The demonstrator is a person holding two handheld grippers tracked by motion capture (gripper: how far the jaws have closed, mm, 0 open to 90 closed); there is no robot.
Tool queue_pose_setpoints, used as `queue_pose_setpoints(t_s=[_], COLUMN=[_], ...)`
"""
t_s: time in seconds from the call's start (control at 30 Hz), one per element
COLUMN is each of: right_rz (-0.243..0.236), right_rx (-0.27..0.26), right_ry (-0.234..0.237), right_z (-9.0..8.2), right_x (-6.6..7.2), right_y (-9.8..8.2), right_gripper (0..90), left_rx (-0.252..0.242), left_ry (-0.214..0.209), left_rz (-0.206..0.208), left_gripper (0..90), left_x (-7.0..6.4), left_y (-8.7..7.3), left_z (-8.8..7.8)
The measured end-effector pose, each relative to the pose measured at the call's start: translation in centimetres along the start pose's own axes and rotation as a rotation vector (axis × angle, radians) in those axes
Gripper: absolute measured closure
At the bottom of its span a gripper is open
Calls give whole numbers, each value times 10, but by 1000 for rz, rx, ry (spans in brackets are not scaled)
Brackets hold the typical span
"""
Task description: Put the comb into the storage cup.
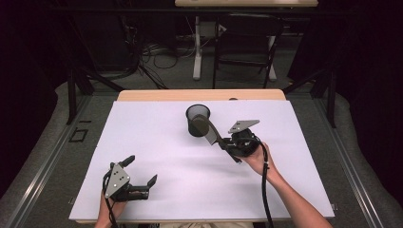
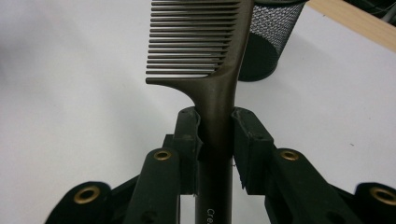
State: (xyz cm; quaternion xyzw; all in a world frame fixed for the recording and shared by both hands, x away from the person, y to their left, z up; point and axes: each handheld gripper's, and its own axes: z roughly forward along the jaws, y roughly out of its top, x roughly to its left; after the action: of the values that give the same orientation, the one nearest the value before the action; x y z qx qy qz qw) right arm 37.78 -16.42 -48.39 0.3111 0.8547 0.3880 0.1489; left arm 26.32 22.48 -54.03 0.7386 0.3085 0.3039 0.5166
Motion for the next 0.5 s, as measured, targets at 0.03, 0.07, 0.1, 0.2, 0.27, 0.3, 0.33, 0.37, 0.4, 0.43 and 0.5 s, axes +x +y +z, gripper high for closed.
queue_pose_setpoints(t_s=[0.03,0.07,0.1,0.2,0.27,0.3,0.33,0.37,0.4,0.43,0.5], right_rz=[2,5,6,8,12,10,11,11,10,11,13], right_rx=[-8,-10,-16,-27,-36,-39,-45,-53,-58,-64,-76], right_ry=[-2,-3,-4,-10,-10,-16,-17,-20,-24,-25,-31], right_z=[-1,-1,-1,-3,-4,-4,-5,-5,-6,-6,-7], right_x=[0,-1,-1,-2,-3,-3,-3,-3,-3,-3,-3], right_y=[0,1,1,1,1,1,1,1,2,2,2], right_gripper=[726,725,725,726,725,725,725,725,725,725,725], left_rx=[1,1,2,2,0,1,0,0,1,2,1], left_ry=[-1,-2,-2,0,-2,-2,-2,-3,-3,-4,-5], left_rz=[0,2,2,1,2,3,3,1,0,2,4], left_gripper=[4,4,4,4,4,4,4,4,4,4,4], left_x=[0,0,0,0,0,0,0,0,0,0,0], left_y=[0,0,0,0,0,0,0,0,0,0,0], left_z=[0,0,0,0,0,0,0,0,1,1,0])
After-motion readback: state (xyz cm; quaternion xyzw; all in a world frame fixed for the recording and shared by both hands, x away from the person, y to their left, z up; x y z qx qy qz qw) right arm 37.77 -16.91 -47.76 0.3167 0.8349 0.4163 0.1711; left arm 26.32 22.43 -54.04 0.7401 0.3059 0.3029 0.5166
